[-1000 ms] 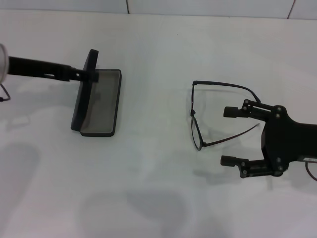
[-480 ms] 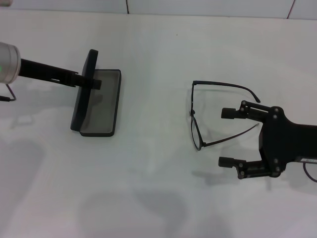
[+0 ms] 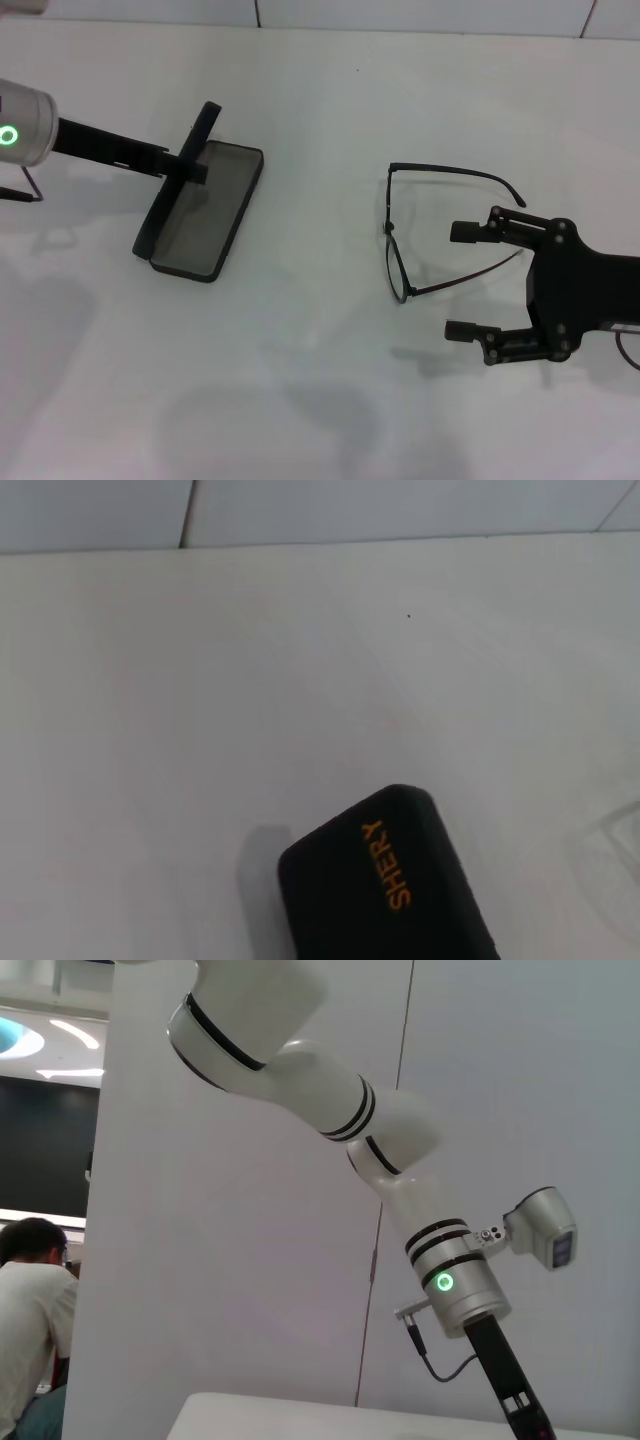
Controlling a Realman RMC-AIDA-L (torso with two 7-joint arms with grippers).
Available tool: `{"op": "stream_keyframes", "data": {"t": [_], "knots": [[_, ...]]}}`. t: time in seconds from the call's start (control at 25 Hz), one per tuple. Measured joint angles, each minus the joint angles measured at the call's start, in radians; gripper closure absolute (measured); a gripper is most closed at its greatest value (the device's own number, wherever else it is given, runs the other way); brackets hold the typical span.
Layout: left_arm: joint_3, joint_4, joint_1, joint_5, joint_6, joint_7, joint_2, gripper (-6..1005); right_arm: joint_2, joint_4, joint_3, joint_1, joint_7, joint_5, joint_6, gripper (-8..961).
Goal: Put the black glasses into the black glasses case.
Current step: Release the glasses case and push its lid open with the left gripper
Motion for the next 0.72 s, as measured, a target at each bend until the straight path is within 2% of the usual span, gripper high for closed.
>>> {"op": "stream_keyframes", "data": {"t": [0.24,0.48,0.72], "knots": [[0.0,0.027,-0.016,0.028,0.009,-0.007,0.004,392,-0.005,0.0,0.0,-0.006,-0.01,0.0,-0.002,71],[0.0,0.053,-0.04,0.054,0.01,0.024,0.002,525,-0.008,-0.005,0.0,-0.028,-0.03,0.0,-0.024,71],[0.0,0.059,-0.077,0.06,0.001,0.053,0.003,552,-0.008,-0.004,0.006,-0.055,-0.057,0.0,-0.036,71]]}}
